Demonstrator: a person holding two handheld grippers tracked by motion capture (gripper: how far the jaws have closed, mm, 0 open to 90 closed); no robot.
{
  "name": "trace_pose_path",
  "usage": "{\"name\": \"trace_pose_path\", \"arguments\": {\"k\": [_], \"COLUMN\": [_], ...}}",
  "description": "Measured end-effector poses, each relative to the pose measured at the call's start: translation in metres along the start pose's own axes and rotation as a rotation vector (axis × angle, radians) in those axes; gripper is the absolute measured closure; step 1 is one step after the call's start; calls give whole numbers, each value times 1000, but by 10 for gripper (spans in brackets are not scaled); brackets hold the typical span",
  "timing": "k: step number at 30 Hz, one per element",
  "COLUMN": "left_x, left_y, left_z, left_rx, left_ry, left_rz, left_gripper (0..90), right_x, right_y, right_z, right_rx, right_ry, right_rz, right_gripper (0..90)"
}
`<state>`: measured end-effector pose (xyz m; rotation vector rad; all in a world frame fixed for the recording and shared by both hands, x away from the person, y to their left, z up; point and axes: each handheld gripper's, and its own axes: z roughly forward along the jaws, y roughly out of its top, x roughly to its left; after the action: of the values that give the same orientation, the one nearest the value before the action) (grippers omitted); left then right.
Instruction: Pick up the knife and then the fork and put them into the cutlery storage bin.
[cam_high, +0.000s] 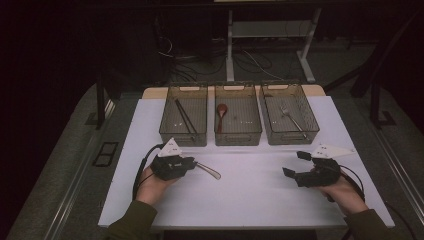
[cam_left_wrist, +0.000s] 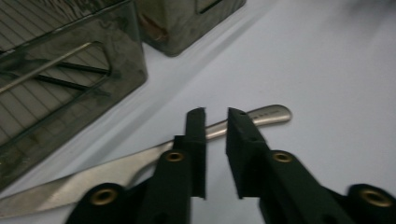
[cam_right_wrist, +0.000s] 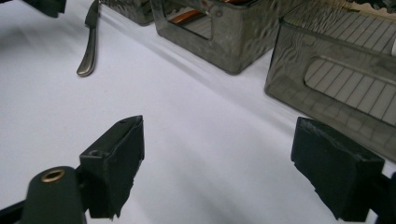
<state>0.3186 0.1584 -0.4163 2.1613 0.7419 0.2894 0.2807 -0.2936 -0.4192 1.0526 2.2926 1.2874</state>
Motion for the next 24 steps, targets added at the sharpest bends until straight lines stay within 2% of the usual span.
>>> {"name": "trace_pose_path", "arguments": {"k": [4,7,12,16,19,23,24], "left_x": [11,17,26,33,37,38,37], "left_y": [5,8,13,15,13,9,8], "left_z": [7,14,27,37,42,46,46], "left_rx": [15,33,40,57,80,141,151], "left_ry": [-4,-4,-4,5,-3,-9,-13], "left_rz": [-15,-7,-5,-1,-5,18,11], "left_gripper": [886,886,886,886,887,887,887], "right_x": [4,5,10,13,13,13,12], "right_y": [-10,-18,-27,-28,-29,-30,-29], "right_z": [-3,-3,-1,2,3,2,2], "right_rx": [-5,-8,11,19,22,24,24], "right_ry": [-16,-25,-15,-2,-3,-8,-8], "right_rz": [16,45,55,48,45,44,42], "right_gripper": [139,139,139,139,139,139,139]}}
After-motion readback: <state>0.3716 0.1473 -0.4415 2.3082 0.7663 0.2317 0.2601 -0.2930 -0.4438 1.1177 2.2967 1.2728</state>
